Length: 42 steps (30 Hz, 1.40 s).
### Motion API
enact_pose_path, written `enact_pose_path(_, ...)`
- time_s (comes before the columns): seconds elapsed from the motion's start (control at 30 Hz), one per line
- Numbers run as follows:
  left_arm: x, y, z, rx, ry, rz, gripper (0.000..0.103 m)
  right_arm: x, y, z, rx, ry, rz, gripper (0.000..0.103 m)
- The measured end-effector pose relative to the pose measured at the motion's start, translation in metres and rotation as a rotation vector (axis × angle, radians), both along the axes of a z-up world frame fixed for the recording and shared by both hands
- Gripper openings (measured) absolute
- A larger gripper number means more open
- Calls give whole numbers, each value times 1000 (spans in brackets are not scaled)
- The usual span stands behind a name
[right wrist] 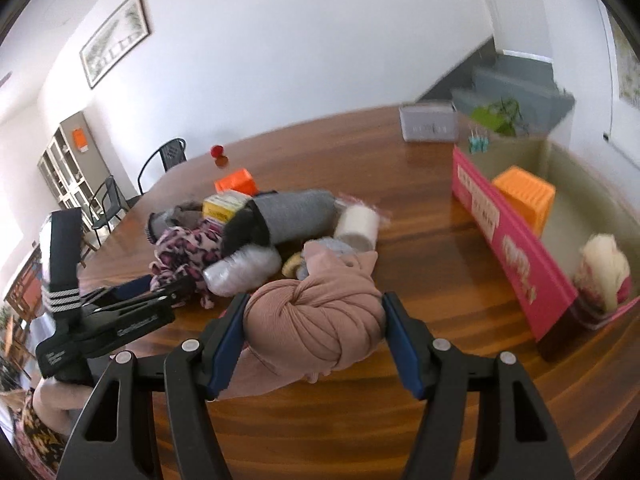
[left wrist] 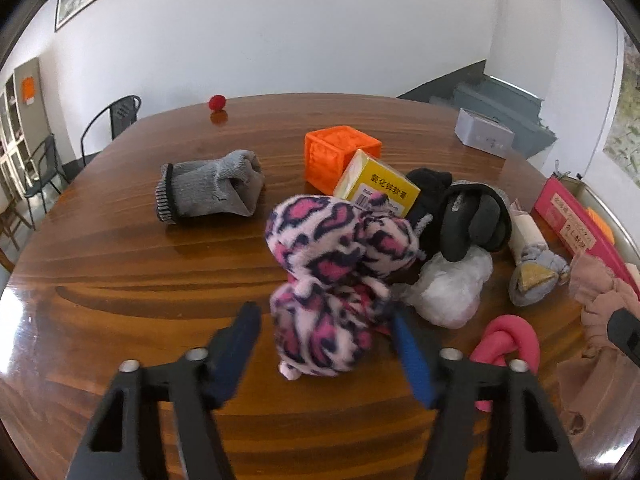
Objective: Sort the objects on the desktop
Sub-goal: 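Lift the beige cloth with the right gripper while the left grasps the leopard plush, then carry the beige cloth and leopard plush over the tin box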
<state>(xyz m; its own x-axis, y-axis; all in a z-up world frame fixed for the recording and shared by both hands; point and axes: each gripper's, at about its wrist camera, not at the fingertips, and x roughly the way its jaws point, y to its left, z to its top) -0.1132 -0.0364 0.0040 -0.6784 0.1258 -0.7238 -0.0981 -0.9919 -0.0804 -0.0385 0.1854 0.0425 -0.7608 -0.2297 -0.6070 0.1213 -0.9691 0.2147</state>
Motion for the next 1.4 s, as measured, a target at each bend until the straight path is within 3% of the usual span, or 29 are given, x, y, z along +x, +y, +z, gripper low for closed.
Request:
enact_pose_path(0.23, 14, -6, 7, 20, 5, 20, 53, 7, -5, 3, -6, 23, 18, 69)
enact_pose_path(0.47, 45, -8, 35, 88, 113, 25, 53, 8, 0, 10, -27, 63, -20, 69)
enact_pose_path(0.93, 56, 14, 36, 137, 103, -20, 53, 9, 16, 14, -77, 71, -63, 69)
enact_pose_path(1.2, 63, 36, 48, 165, 118, -64, 53, 20, 59, 28, -115, 131, -171, 69)
enact_pose_path(1.4, 62, 57, 55, 192, 111, -124, 53, 26, 130, 46, -96, 178, -349, 69)
